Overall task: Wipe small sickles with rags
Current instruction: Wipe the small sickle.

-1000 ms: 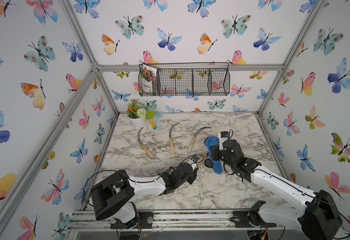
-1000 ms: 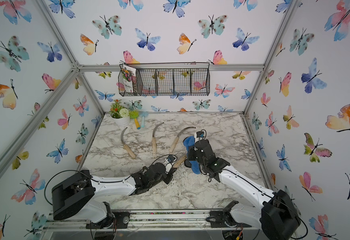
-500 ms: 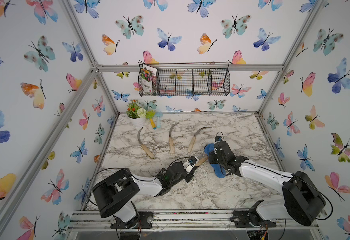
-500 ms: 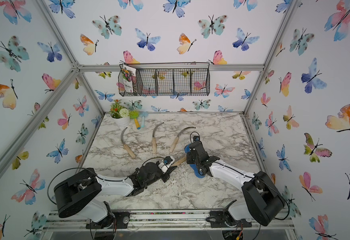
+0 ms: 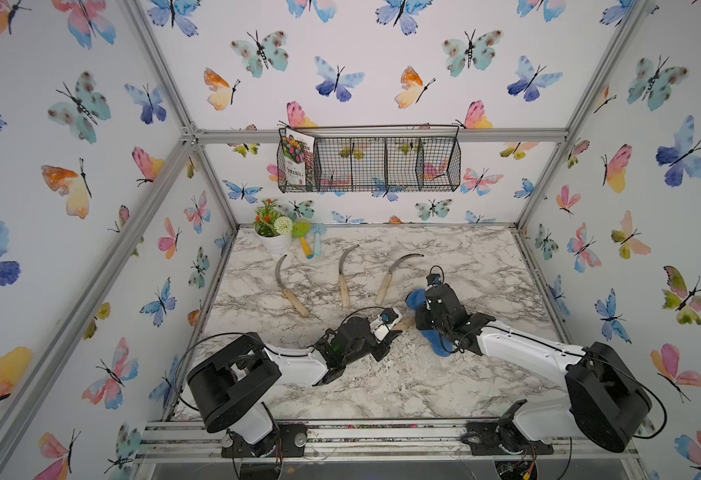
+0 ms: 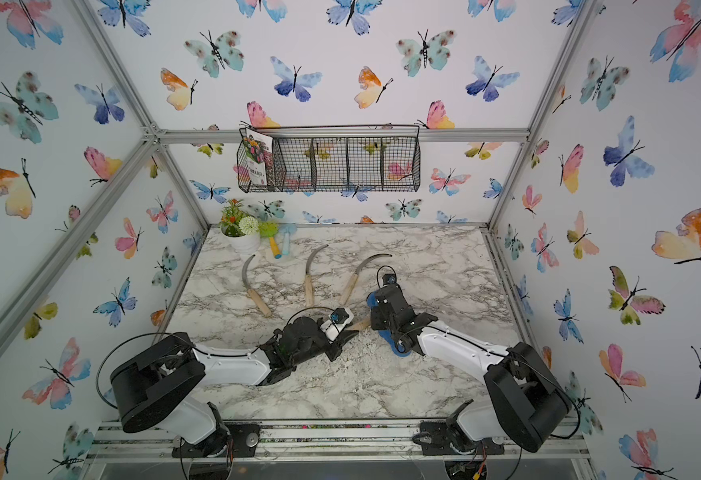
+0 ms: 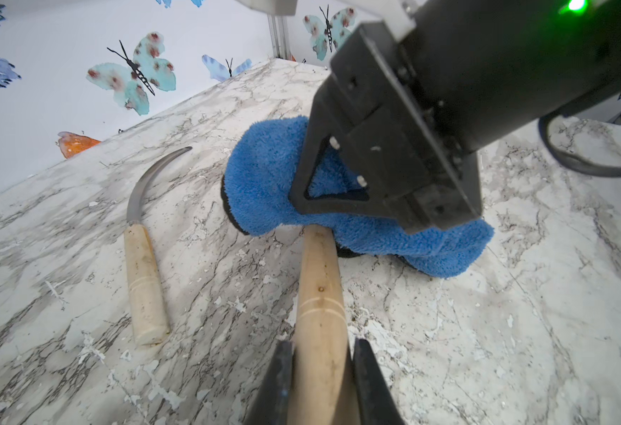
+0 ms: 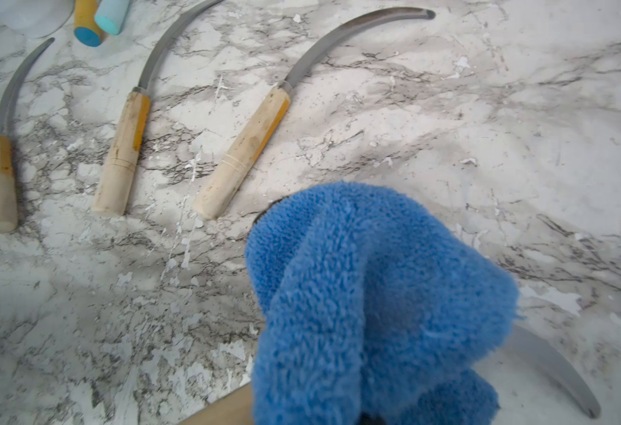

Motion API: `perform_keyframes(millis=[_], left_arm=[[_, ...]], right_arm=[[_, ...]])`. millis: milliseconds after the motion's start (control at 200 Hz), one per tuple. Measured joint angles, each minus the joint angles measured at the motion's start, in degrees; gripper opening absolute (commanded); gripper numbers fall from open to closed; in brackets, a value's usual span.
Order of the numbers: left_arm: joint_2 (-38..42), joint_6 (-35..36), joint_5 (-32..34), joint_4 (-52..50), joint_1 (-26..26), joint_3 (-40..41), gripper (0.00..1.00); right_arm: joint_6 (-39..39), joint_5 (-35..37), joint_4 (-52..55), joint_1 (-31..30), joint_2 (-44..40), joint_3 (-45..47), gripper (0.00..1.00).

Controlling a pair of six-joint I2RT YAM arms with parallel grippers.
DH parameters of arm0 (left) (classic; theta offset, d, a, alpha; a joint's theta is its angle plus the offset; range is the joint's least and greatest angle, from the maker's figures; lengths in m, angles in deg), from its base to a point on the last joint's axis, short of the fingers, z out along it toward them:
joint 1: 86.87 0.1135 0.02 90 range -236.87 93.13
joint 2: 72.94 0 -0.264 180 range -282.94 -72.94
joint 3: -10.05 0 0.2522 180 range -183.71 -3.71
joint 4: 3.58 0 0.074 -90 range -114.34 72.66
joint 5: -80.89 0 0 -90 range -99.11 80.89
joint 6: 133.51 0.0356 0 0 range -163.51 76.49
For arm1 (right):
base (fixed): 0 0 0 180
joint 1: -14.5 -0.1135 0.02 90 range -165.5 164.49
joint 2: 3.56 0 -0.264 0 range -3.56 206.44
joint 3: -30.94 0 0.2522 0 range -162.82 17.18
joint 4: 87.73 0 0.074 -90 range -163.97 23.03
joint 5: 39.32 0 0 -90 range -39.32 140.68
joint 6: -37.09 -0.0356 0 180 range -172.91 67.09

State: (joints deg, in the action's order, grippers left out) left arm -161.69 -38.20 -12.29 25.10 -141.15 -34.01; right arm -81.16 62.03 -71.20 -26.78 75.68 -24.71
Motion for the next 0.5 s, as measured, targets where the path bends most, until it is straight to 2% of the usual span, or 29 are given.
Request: perform_keyframes(millis=[310,501], left_arm=[[0.2,0.9,-4.4,-0.3,1.8,0.1,0.0],[0.2,0.9,-4.4,-0.9,2.1,0.2,0.0]], right_arm=[[-0.5,-7.2,-1.7,-8.2,-6.0,0.5,0.02],[-0.7,-9.1,-3.3,-8.9,-5.7,1.3,0.03]])
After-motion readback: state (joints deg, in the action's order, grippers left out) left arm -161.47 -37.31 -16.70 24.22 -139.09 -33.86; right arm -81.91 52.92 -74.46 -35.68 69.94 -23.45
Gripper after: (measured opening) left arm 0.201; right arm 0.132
